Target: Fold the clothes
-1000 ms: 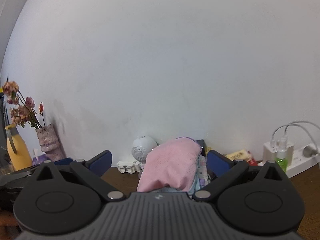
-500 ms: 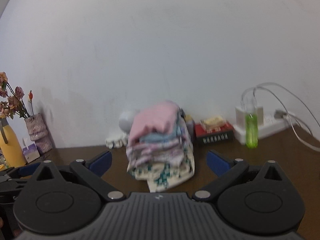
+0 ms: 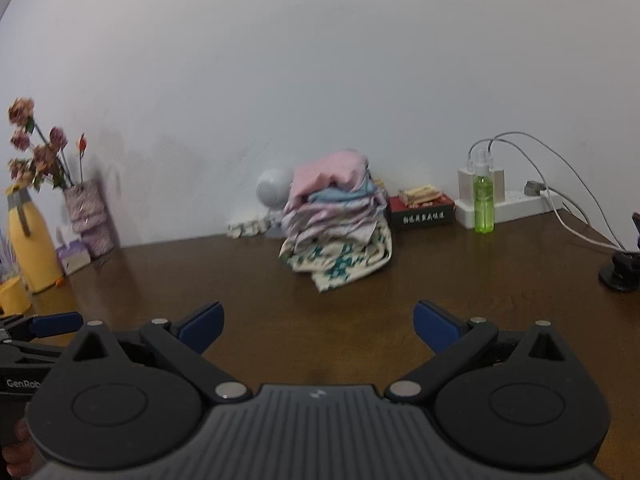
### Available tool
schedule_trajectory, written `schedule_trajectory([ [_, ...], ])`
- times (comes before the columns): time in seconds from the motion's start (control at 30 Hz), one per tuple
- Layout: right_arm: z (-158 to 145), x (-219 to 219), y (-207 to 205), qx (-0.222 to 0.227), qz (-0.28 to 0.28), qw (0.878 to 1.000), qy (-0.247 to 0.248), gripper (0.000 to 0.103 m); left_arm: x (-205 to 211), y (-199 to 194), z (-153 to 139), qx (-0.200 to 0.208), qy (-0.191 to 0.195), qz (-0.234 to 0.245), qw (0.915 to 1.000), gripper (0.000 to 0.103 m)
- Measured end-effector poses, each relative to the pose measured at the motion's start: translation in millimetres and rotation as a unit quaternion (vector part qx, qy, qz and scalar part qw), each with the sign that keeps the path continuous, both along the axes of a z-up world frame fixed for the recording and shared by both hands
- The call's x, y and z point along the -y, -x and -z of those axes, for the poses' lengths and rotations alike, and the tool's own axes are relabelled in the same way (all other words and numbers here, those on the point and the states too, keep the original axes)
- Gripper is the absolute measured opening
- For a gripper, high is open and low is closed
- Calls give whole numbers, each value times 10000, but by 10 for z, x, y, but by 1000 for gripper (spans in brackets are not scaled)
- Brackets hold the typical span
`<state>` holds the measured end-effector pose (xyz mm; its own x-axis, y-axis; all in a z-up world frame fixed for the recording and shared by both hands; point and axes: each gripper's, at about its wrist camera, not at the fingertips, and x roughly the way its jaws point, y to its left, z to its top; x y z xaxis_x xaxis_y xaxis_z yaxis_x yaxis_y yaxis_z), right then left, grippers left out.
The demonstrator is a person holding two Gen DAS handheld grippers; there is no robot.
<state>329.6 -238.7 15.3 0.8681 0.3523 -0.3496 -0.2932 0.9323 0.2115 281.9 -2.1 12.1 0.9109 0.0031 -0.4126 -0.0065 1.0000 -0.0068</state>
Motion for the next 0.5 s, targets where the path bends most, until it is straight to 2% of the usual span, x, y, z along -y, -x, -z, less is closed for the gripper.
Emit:
schedule_trajectory([
  [0.13, 21, -93, 286, 40, -65, 9999, 136, 103, -61, 296, -24, 112, 129, -126, 9998, 103],
  [0.27, -2, -139, 585, 121, -116, 9996, 217, 103, -63, 589, -114, 325, 18, -123, 9994, 103],
  [0.4, -29, -136, 818, 10, -38, 9997, 233, 103, -89, 876, -157, 346, 89, -37, 9994, 103],
  [0.5, -29, -156, 1031, -19, -31, 9991, 422, 103, -139, 1086, -172, 324, 238, -53, 9992, 103],
])
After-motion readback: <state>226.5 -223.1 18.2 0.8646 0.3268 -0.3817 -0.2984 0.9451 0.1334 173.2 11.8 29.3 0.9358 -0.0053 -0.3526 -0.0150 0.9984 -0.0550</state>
